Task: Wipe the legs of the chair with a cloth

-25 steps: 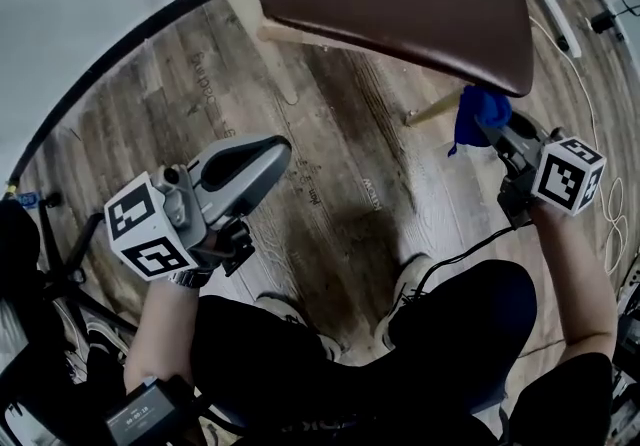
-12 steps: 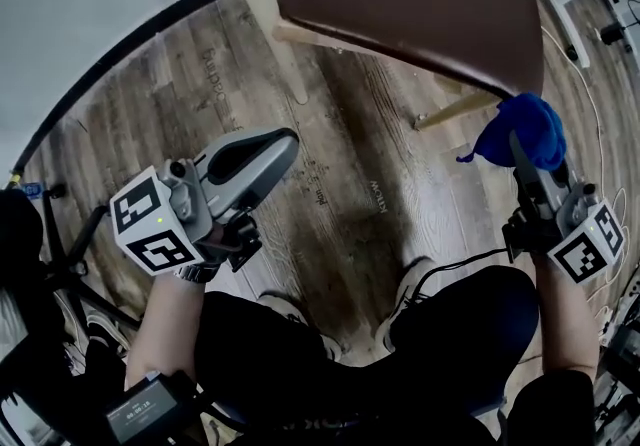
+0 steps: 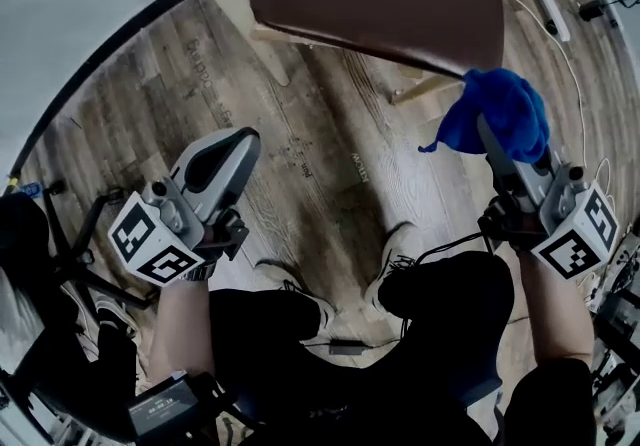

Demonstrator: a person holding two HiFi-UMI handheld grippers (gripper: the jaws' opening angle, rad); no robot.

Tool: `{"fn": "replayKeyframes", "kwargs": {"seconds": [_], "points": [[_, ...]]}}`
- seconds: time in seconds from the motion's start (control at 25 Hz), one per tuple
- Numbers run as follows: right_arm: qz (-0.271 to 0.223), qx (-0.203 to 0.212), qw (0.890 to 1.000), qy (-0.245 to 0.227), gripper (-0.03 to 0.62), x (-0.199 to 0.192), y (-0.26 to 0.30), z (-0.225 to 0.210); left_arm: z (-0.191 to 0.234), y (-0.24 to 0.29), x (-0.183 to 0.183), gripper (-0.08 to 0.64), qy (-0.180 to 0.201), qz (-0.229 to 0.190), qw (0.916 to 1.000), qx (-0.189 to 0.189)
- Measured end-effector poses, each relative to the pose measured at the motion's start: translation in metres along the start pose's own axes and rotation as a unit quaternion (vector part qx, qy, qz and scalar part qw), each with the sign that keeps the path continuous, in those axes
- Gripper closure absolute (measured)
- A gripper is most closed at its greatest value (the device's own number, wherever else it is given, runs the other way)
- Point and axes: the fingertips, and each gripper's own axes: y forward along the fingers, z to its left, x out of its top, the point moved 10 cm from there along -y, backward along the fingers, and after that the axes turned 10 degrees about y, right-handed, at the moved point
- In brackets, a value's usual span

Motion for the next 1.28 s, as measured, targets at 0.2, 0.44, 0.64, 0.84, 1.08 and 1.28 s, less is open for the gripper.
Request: {"fn": "replayKeyframes", "kwargs": {"seconds": [0.2,0.44,0.64,0.84,1.08,1.28], "points": [[0.055,-0.009,0.998,0.04,0.495,0.037,-0.014,0.063,-0.04,-0.037,0.025,0.561,-0.052,0.024,0.9954,0.077],[0.09,-0.04,0.991,0.093,0.495,0.1,-0.053,0.147,-0.141,-0.06,0.1,0.561,-0.101,0.118,0.9863,0.057],[0.106,-0.035,0.989,0.092,0.495,0.169,-0.081,0.237,-0.224,-0.066,0.205,0.561,-0.122,0.137,0.9826,0.03],[0.104,-0.023,0.991,0.077,0.495,0.227,-0.109,0.338,-0.296,-0.069,0.314,0.561,-0.089,0.152,0.9842,-0.018],[0.047,-0.018,0.995,0.083,0.495,0.26,-0.137,0.431,-0.36,-0.081,0.415,0.561,-0.028,0.16,0.983,-0.085],[0.006,-0.02,0.997,0.078,0.495,0.257,-0.159,0.489,-0.387,-0.104,0.448,0.561,-0.005,0.146,0.9839,-0.102]]}}
